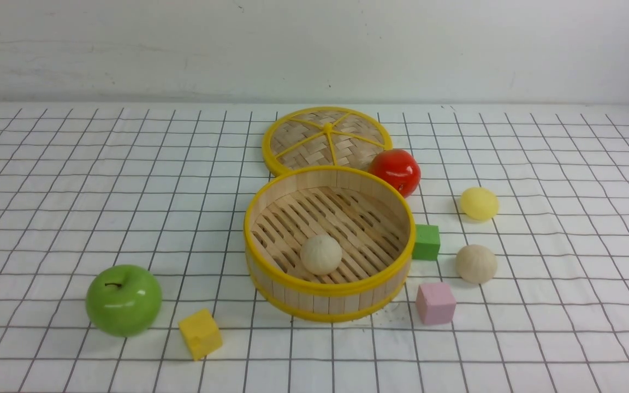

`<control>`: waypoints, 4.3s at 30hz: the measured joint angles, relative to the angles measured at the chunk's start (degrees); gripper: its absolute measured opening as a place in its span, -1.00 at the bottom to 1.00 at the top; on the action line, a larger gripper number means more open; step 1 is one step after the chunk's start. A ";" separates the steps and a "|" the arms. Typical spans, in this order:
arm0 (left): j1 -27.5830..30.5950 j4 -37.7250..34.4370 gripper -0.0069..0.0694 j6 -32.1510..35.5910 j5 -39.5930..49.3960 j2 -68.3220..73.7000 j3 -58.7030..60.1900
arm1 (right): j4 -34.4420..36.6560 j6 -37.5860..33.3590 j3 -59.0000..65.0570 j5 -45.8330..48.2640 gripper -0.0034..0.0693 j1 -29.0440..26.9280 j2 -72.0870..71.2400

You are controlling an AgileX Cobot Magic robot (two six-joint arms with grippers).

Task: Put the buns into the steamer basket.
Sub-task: Use the right arm to grab a steamed stuffed bun

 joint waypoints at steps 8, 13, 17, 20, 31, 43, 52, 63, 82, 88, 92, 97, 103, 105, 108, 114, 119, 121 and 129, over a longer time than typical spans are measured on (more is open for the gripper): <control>0.00 0.00 -0.77 0.00 0.00 0.00 0.00 | 0.00 0.00 0.00 0.00 -0.25 0.00 0.00; 0.00 0.00 -0.77 0.00 0.00 0.00 0.00 | 0.00 0.00 0.00 0.00 -0.25 0.00 0.00; 0.00 0.00 -0.77 0.00 0.00 0.00 0.00 | 0.00 0.00 0.00 0.00 -0.25 0.00 0.00; 0.00 0.00 -0.77 0.00 0.00 0.00 0.00 | 0.00 0.00 0.00 0.00 -0.25 0.00 0.00; 0.00 0.00 -0.77 0.00 0.04 0.00 0.00 | 0.45 0.05 0.00 -0.50 -0.25 0.00 0.00; 0.00 0.00 -0.77 0.00 0.04 0.00 0.00 | 23.88 10.49 0.50 -29.57 -0.25 0.00 0.00; 0.00 0.00 -0.77 0.00 0.04 0.00 0.00 | 23.82 8.49 -10.42 -24.12 -0.25 0.00 0.44; 0.00 0.00 -0.77 0.00 0.04 0.00 0.00 | 12.32 6.74 -41.18 8.12 -0.25 0.00 31.30; 0.00 0.00 -0.77 0.00 0.04 0.00 0.00 | 22.29 -17.93 -60.92 20.73 -0.17 12.84 81.90; 0.00 0.00 -0.77 0.00 0.04 0.00 0.00 | 11.04 -7.92 -71.21 22.65 -0.02 17.78 93.82; 0.00 0.00 -0.77 0.00 0.04 0.00 0.00 | 3.75 -0.54 -75.17 22.33 0.01 19.34 101.17; 0.00 0.00 -0.77 0.00 0.04 0.00 0.00 | 0.67 3.26 -75.82 19.58 0.01 19.34 105.11; 0.00 0.00 -0.77 0.00 0.04 0.00 0.00 | -0.88 7.06 -76.00 14.28 0.01 19.28 107.51; 0.00 0.00 -0.77 0.00 0.04 0.00 0.00 | -1.39 7.46 -76.00 12.27 0.01 18.84 108.01; 0.00 0.00 -0.76 0.00 0.04 0.00 0.00 | -1.76 7.65 -76.00 11.49 0.01 18.18 108.06; 0.00 0.00 -0.74 0.00 0.04 0.00 0.00 | -1.76 8.09 -76.07 10.65 0.01 17.62 108.49; 0.00 0.00 -0.73 0.00 0.04 0.00 0.00 | -1.09 8.09 -76.07 10.76 0.00 17.62 110.94; 0.00 0.00 -0.72 0.00 0.04 0.00 0.00 | -0.91 8.13 -76.07 10.81 -0.05 17.62 111.61; 0.00 0.00 -0.71 0.00 0.04 0.00 0.00 | -0.62 8.13 -76.45 11.98 -0.79 17.62 112.27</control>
